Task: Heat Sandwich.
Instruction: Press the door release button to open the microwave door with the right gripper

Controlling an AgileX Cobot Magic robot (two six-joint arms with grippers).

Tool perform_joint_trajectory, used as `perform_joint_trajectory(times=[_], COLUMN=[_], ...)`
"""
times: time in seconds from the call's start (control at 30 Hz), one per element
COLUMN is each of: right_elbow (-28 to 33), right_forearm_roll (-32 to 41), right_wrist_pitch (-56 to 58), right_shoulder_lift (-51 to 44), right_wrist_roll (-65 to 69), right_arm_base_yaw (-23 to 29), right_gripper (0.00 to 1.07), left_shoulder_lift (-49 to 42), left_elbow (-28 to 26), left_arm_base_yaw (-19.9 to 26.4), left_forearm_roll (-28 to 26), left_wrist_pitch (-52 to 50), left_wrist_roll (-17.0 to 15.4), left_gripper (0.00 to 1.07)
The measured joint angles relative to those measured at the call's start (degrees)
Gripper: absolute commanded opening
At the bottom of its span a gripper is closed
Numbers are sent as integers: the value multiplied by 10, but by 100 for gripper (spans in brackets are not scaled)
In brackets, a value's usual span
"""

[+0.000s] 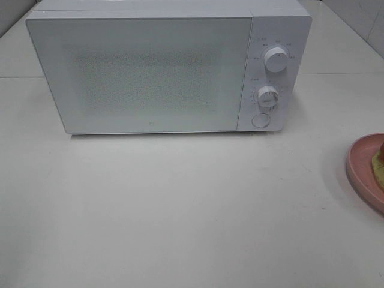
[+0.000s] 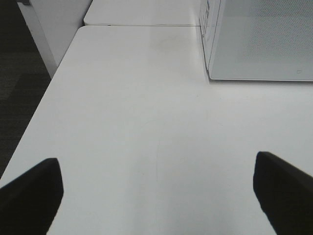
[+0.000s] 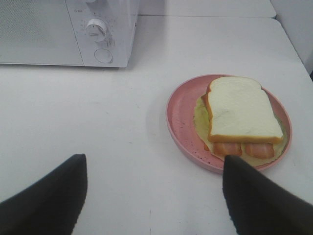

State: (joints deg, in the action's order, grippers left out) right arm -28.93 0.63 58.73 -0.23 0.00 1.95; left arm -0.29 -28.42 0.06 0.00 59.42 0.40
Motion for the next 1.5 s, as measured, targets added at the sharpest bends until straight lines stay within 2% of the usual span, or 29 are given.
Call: perform_joint_trajectory(times=[1.03,1.23,1.5], right_elbow=[0,-32,-35], right_forearm_roll=[1,6,6], right_wrist_pitch=[-1,-34,-103], right_shoulder_lift=[0,18,70], right_wrist_roll=[0,0,0], right_arm_base_yaw=[0,0,0], right_gripper=[75,75,75], left_shoulder_lift=[0,0,0], left_elbow=[0,0,0], left_arm_base_yaw=[0,0,0], left_forearm_roll=[0,0,0], left_wrist_pitch=[0,0,0], left_wrist_roll=[0,0,0], left_gripper=[105,105,105])
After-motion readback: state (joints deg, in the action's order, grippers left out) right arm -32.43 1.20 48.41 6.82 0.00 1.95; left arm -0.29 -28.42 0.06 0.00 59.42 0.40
